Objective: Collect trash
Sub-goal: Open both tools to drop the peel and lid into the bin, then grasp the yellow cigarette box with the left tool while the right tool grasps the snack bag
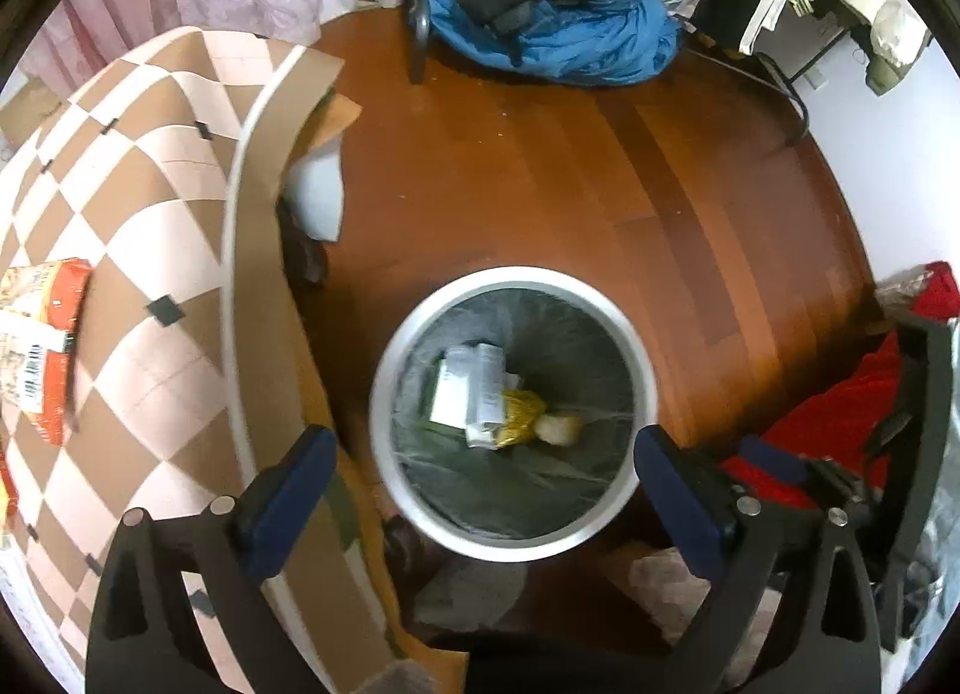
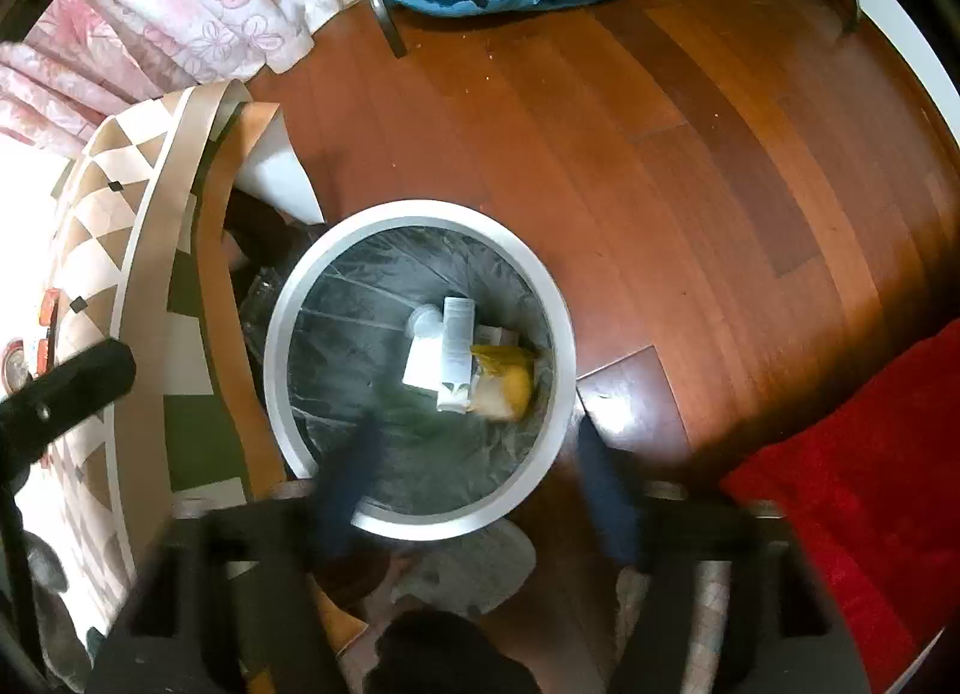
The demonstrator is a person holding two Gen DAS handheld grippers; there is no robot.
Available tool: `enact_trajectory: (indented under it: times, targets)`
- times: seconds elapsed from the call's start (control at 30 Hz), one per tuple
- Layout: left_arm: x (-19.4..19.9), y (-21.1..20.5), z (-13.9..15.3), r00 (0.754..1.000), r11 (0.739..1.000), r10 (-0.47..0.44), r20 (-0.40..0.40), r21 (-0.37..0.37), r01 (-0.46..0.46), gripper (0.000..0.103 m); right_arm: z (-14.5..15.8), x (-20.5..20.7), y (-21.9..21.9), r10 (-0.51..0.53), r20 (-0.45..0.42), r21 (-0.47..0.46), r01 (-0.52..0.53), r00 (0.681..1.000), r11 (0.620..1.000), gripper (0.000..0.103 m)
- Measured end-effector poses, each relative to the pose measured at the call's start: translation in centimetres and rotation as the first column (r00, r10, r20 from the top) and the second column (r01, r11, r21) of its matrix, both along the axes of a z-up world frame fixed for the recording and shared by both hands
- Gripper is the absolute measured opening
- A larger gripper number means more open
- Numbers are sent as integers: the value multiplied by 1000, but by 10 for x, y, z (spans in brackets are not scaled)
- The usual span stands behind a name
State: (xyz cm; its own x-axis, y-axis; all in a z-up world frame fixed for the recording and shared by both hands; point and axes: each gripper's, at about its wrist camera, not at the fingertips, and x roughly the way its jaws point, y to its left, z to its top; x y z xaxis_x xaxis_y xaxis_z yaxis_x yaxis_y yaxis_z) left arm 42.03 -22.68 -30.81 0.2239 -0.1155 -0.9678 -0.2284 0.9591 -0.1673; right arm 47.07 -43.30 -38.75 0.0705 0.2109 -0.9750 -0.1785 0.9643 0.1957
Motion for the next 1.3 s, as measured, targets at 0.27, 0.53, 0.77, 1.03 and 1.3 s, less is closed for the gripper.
enact_trajectory:
  times: [0.27, 0.53, 0.77, 1.03, 1.3]
  targets:
    - [-21, 2, 8, 1000, 992, -10, 20, 127, 8, 101, 16, -15, 7, 29, 39, -177, -22, 999, 984, 103]
    - [-30, -1, 22, 999, 985, -21, 41, 172, 13, 101, 36, -27, 4, 18, 41, -192, -10, 999, 981, 103]
    - [-46, 3, 54, 995, 983, -14, 97, 184, -5, 101, 77, -43, -1, -3, 91, -165, 18, 996, 986, 103]
    - [-79, 15, 104, 982, 983, -7, 189, 184, -29, 101, 145, -71, 0, -12, 184, -104, 31, 983, 994, 103]
    - [-111, 37, 161, 957, 969, 34, 288, 224, -102, 101, 220, -96, 15, -14, 277, -8, 17, 961, 1000, 103]
